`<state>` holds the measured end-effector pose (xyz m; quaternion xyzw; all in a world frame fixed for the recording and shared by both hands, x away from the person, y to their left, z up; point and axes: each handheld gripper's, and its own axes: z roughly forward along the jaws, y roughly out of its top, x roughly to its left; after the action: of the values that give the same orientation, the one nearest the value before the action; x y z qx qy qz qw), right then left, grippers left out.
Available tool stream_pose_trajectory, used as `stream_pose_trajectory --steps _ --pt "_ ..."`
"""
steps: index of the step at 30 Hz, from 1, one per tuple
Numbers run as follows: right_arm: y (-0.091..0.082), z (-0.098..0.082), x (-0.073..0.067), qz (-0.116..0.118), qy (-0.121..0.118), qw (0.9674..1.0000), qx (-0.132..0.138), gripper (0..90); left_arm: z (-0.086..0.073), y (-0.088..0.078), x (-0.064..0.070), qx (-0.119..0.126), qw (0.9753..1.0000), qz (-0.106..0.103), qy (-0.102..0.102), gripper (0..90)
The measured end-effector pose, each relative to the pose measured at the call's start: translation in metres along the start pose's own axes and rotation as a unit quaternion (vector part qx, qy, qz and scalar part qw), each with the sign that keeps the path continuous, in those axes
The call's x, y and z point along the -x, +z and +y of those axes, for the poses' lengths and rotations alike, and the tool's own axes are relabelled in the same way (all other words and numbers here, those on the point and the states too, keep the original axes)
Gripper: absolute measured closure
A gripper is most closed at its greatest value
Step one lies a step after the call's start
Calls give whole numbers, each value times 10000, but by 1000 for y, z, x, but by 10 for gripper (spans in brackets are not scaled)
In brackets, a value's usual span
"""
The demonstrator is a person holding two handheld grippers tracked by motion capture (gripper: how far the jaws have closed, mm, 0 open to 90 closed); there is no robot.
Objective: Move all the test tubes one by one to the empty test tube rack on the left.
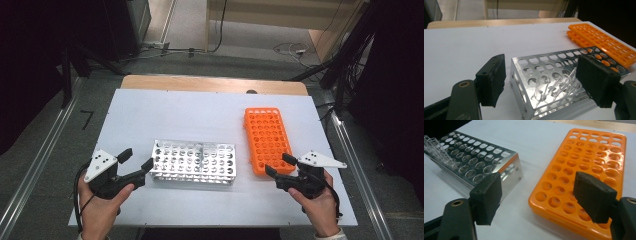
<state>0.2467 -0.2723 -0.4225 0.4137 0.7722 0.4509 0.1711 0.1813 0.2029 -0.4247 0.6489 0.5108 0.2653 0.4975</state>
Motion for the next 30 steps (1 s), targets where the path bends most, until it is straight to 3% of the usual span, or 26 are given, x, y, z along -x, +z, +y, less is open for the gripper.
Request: stream_pose_trajectory --steps 30 --pt "-28 -23 42 -634 317 9975 67 194 -17 3 -24 -234 9985 450 -208 195"
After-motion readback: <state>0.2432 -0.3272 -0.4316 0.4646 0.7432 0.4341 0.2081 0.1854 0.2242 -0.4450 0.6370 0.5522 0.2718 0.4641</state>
